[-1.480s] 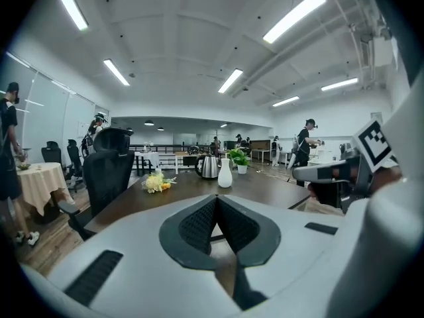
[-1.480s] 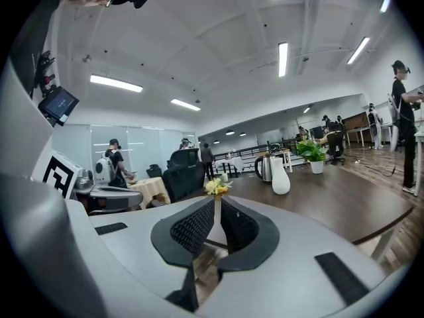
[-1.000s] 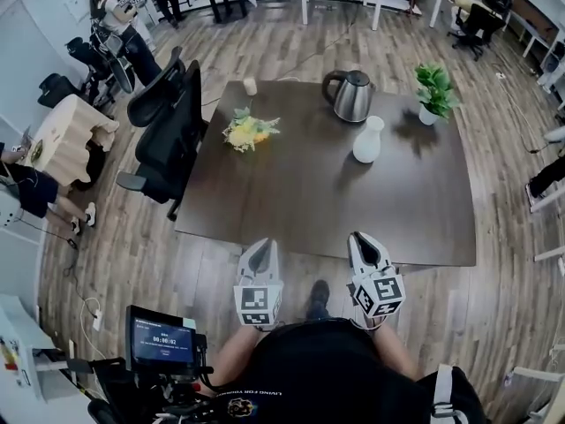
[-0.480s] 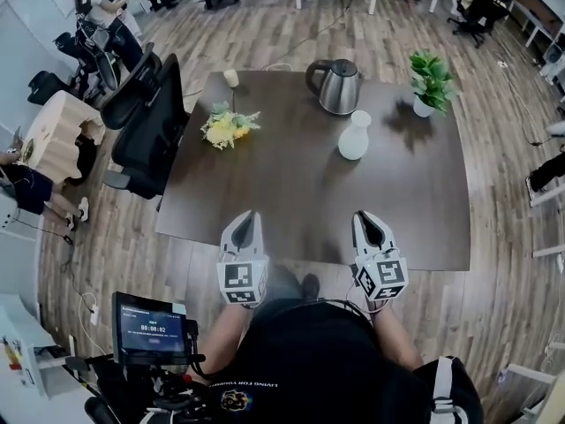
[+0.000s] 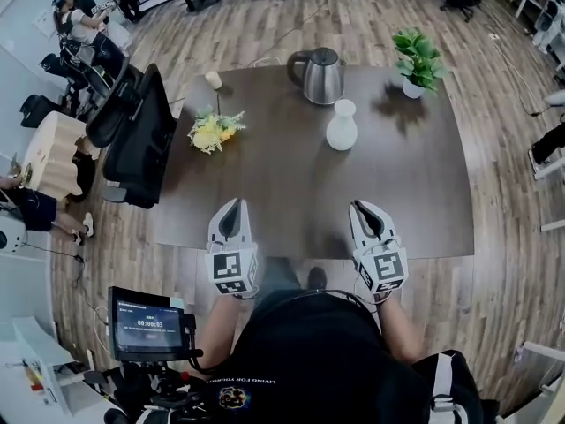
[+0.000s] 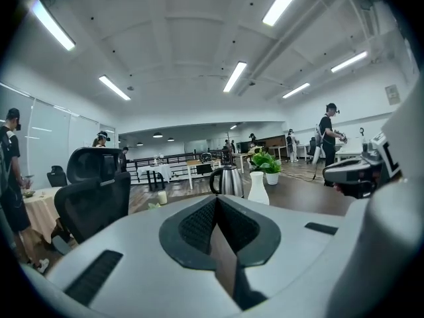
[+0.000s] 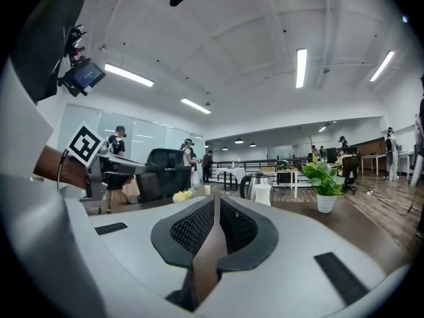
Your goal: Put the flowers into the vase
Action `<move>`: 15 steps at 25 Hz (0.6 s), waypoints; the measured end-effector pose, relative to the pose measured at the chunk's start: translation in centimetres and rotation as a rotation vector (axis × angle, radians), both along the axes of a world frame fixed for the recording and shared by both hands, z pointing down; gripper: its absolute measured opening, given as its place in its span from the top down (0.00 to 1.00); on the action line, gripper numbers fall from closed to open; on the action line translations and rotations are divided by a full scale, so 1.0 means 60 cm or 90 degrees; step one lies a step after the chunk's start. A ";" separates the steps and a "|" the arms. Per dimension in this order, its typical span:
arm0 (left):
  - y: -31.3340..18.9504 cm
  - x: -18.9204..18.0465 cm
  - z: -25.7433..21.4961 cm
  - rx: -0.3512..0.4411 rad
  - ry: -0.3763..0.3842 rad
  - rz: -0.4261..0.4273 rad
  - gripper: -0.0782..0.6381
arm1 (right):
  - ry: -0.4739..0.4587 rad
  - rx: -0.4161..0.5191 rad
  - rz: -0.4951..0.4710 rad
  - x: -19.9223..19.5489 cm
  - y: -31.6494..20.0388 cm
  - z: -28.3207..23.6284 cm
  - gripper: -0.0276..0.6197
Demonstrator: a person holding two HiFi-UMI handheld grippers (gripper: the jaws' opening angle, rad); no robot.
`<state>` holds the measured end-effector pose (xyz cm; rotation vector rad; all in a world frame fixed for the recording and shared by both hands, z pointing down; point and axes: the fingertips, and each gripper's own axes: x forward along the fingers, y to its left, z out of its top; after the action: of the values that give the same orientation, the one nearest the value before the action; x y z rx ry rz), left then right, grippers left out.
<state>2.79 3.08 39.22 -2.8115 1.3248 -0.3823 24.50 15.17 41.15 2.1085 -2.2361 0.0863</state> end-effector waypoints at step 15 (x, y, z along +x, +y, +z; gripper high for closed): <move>-0.069 -0.044 0.005 -0.008 0.000 -0.035 0.88 | -0.006 0.009 -0.028 -0.023 -0.084 -0.004 0.93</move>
<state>0.14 -1.06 39.51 -2.7895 1.4080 -0.3939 23.12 10.14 40.89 2.0693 -2.2935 0.0791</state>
